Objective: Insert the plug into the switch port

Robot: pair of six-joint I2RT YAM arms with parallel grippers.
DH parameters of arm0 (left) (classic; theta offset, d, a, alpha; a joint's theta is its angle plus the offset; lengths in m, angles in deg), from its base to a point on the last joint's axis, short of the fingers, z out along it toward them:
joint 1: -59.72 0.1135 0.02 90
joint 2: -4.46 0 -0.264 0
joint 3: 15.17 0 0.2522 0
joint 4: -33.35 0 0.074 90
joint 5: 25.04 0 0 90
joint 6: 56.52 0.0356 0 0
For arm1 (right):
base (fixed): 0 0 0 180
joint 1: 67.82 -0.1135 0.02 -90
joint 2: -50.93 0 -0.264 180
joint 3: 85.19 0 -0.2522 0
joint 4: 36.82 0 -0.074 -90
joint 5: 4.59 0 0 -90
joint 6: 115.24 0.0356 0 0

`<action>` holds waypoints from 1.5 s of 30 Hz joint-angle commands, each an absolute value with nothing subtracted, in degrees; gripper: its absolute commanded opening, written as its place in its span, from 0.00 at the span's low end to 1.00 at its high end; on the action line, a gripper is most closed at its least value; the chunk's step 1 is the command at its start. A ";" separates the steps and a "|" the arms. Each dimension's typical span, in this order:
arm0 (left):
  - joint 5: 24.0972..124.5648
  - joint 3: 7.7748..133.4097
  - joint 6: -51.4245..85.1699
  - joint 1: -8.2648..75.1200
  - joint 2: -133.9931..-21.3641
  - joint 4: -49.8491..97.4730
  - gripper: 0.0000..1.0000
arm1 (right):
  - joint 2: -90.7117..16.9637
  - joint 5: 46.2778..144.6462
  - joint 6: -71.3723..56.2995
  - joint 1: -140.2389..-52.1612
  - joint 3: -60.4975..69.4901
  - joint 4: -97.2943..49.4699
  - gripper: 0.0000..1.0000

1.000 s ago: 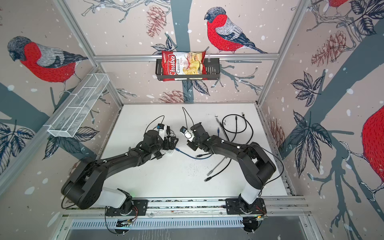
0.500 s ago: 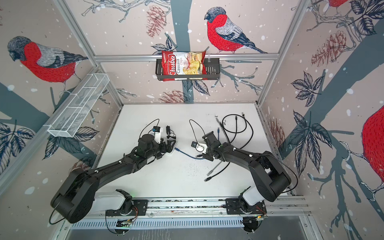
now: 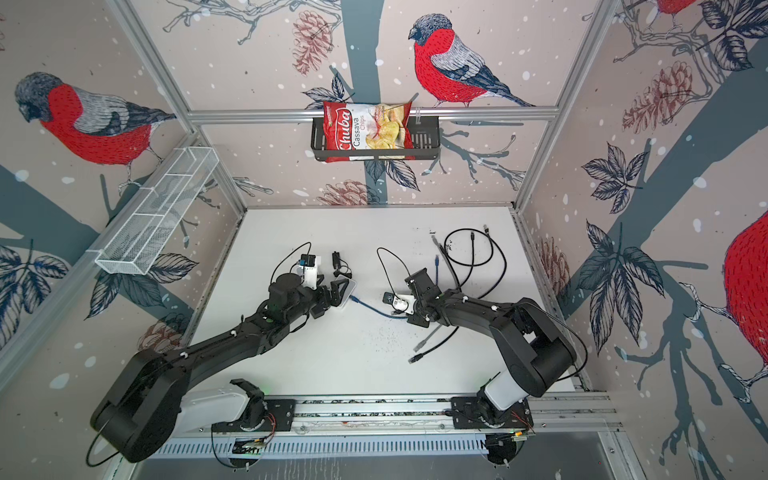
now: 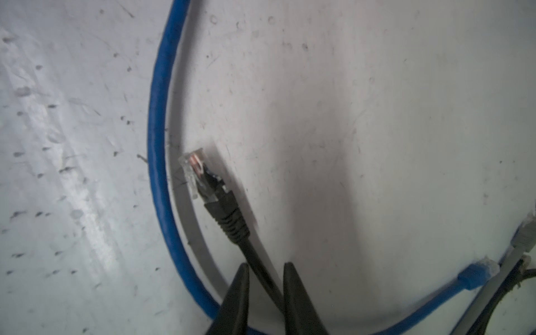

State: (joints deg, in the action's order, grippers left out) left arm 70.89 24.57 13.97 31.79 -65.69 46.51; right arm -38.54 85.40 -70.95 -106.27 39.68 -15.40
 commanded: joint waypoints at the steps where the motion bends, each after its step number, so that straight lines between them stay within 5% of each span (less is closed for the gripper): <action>1: 69.94 24.54 14.07 31.71 -65.37 48.95 0.98 | -39.97 87.43 -72.86 -106.14 38.67 -16.40 0.22; 9: 68.66 22.47 17.28 31.67 -63.08 50.66 0.97 | -43.14 93.10 -76.59 -104.95 35.10 -13.83 0.02; 18: 67.49 23.82 27.42 29.57 -62.05 48.17 0.97 | -44.25 98.96 -80.82 -104.82 30.03 -14.72 0.01; 28: 60.60 22.83 53.90 17.09 -58.94 47.49 0.98 | -44.65 106.29 -81.73 -104.77 24.07 -13.10 0.01; 36: 63.74 21.96 67.84 15.08 -56.73 44.03 0.98 | -41.95 109.02 -82.36 -104.91 25.33 -11.94 0.01; 45: 71.85 20.21 74.16 14.97 -60.45 48.96 0.86 | -39.87 110.01 -82.43 -105.52 28.35 -13.26 0.01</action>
State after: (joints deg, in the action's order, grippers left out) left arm 67.59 20.33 71.06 15.07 -59.26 45.11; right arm -40.36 108.33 -82.25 -105.42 27.99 -12.36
